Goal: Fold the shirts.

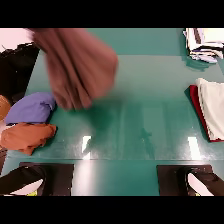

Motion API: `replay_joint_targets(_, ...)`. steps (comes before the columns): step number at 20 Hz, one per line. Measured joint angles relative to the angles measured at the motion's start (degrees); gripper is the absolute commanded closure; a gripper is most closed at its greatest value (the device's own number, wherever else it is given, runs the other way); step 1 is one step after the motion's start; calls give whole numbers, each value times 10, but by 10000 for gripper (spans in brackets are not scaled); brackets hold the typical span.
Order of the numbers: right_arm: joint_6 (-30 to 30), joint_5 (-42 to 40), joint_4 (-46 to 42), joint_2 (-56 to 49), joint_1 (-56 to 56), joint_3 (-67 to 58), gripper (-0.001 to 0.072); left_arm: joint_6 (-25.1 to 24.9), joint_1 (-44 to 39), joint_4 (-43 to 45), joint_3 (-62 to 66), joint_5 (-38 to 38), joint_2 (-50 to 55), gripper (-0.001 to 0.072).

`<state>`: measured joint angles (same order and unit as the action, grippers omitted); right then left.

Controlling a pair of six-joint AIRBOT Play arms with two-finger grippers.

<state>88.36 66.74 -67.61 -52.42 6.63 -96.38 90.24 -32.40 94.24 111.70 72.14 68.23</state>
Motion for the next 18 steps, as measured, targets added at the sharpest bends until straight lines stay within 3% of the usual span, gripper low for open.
replay_joint_targets(1,-1,6,0,0,0,-5,693,2,-32,-5,1,10,22,487)
replay_joint_targets(2,-2,13,0,0,0,-9,694,2,-63,-16,2,15,49,190)
replay_joint_targets(3,-2,22,0,0,0,-12,694,1,-85,-23,2,21,73,136)
replay_joint_targets(6,-3,45,0,0,0,-16,694,-1,-118,-28,3,38,129,164)
replay_joint_targets(9,-4,59,0,0,0,-17,694,-3,-92,1,3,79,141,164)
replay_joint_targets(13,-4,69,0,1,0,-17,694,4,14,18,-33,123,113,164)
replay_joint_targets(18,-5,73,0,1,0,-17,693,10,165,-31,-226,98,55,164)
